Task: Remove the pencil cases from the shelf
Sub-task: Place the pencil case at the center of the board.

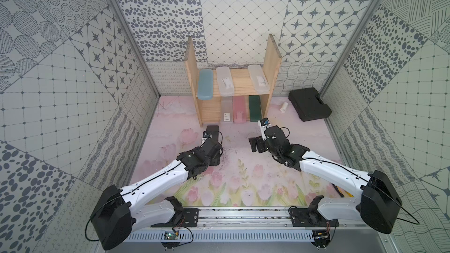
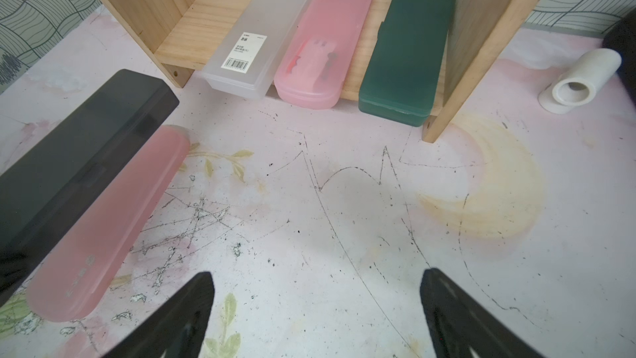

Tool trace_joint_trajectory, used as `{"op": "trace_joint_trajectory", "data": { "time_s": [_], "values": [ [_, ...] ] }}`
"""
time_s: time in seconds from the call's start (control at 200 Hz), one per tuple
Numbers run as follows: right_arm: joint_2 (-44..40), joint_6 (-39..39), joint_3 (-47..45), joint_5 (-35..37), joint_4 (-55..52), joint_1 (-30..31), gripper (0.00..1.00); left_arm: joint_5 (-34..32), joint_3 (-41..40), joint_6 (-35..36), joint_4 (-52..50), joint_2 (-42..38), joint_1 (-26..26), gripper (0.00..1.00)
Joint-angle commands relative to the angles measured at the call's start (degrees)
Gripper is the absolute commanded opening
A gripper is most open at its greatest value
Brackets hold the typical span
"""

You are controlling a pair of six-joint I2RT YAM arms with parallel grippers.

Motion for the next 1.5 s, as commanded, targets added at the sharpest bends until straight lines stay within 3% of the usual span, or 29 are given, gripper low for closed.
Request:
{"op": "trace_joint_trajectory", "data": {
  "time_s": [0.0, 0.275, 0.5, 1.01, 1.251, 1.491],
  "values": [
    [-1.6, 0.4, -0.8, -0.4, 0.9, -0.3, 0.98, -8.3, -1.9, -8.3, -5.9, -3.1, -2.9, 0.66],
    [-1.7, 0.5, -0.8, -0.9, 0.9, -0.2, 0.98, -11.5, -4.6, -7.9, -8.7, -7.1, -0.7, 0.68],
    [-2.1, 0.6, -0.9, -1.4, 1.0, -0.2, 0.98, -4.3, -7.6, -4.9, -5.3, -8.7, 7.6, 0.68],
    [-2.1, 0.9, -0.9, -2.9, 1.1, -0.2, 0.98, 11.2, -6.8, -2.2, -2.1, -0.7, 21.3, 0.68],
    [-2.2, 1.0, -0.9, -3.3, 1.1, -0.3, 0.98, 11.5, -5.0, -2.1, -1.9, 4.0, 22.3, 0.69],
    [-2.2, 1.2, -1.0, -3.6, 1.1, -0.3, 0.98, 9.4, -4.6, -4.5, -4.1, 6.4, 22.5, 0.81]
  ]
}}
